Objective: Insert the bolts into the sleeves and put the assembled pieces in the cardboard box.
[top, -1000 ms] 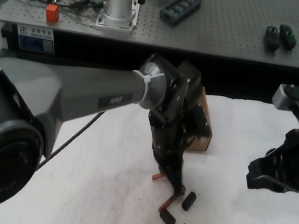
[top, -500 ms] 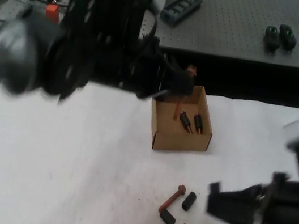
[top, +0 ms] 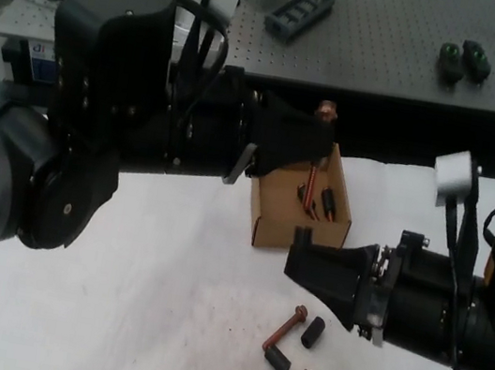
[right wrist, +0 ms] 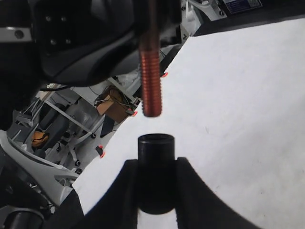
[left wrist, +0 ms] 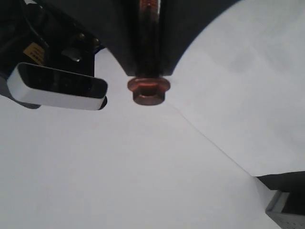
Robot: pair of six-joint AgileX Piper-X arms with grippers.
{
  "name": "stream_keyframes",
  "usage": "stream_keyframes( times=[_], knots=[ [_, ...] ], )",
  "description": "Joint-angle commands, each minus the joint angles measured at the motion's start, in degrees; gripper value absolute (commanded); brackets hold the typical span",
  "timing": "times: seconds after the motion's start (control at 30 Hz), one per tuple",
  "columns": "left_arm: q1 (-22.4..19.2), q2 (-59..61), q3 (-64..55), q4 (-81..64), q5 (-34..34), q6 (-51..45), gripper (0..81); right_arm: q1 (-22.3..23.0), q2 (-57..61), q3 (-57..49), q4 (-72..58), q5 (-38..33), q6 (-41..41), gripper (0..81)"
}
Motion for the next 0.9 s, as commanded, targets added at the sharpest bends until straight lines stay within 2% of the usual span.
stream_keyframes(
  times=[0.0,0.27,0.47,0.67,0.73,0.77,0.87],
  knots=[
    [0.0,-0.7,-0.3,-1.1,1.3,-1.0,0.7,0.2,0.2,-0.5,-1.6,0.4,0.3,3.5],
    [0.0,-0.7,-0.3,-1.1,3.1,-1.0,0.7,0.2,0.2,-0.5,-5.4,2.0,0.3,3.5],
    [0.0,-0.7,-0.3,-1.1,3.1,-1.0,0.7,0.2,0.2,-0.5,-7.3,-0.3,0.3,3.5],
    [0.0,-0.7,-0.3,-1.1,5.9,-1.0,0.1,0.2,0.2,-0.5,-9.9,4.2,0.3,3.5],
    [0.0,-0.7,-0.3,-1.1,7.0,-0.9,6.5,0.2,0.2,-0.5,-11.2,6.6,0.3,3.5],
    [0.0,-0.7,-0.3,-1.1,6.9,-0.9,13.6,0.2,0.2,-0.5,-11.8,8.2,0.3,3.5],
    [0.0,-0.7,-0.3,-1.1,5.3,-0.8,45.3,-1.2,0.4,-0.5,-12.6,11.6,-1.2,3.5]
  ],
)
